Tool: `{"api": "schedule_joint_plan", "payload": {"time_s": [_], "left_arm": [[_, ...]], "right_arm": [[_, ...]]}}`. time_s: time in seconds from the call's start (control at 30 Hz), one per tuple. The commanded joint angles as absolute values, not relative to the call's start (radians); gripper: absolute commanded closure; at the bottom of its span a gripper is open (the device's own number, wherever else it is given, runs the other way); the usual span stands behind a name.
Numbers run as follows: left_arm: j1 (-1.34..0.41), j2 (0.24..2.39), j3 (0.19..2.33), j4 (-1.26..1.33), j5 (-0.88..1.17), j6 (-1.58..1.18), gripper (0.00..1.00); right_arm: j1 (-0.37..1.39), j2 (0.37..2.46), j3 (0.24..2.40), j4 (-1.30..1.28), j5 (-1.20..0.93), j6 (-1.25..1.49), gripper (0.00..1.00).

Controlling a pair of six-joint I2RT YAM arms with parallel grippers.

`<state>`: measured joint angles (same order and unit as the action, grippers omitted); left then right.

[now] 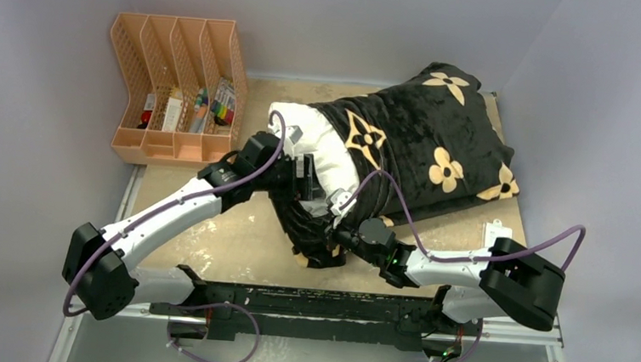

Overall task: Remove the pillowcase from the pillow
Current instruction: Remove the pillow from the pillowcase.

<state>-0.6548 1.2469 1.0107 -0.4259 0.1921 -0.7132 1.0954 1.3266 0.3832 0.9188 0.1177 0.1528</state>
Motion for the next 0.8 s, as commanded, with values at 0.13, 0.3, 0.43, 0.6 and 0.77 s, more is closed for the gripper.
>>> {"api": "schedule_joint_plan", "payload": {"time_s": [0.13,0.3,0.43,0.6,0.77], "left_arm": [[-0.695,1.292,1.011,-0.362,0.136,-0.689,0.63],[-0.695,1.386,1.157,-0.410,0.117,-0.647,1.00],[-0.671,1.433,1.330,-0.472,0.092,-0.603,1.00],[-0.522,1.490,1.543,-0.484,0.229,-0.618,1.00],[-0.460,1.547,1.691,-0.538,0.261,-0.597,1.00]], "right_arm": [[1.118,1.337,0.483,0.995,0.032,0.122,1.00],[1.120,1.318,0.479,0.926,-0.070,0.064,1.00],[1.134,1.306,0.519,0.689,-0.169,-0.066,1.00],[1.156,1.279,0.491,0.556,-0.178,-0.115,1.00],[1.167,1.260,0.481,0.475,-0.133,-0.132,1.00]]}}
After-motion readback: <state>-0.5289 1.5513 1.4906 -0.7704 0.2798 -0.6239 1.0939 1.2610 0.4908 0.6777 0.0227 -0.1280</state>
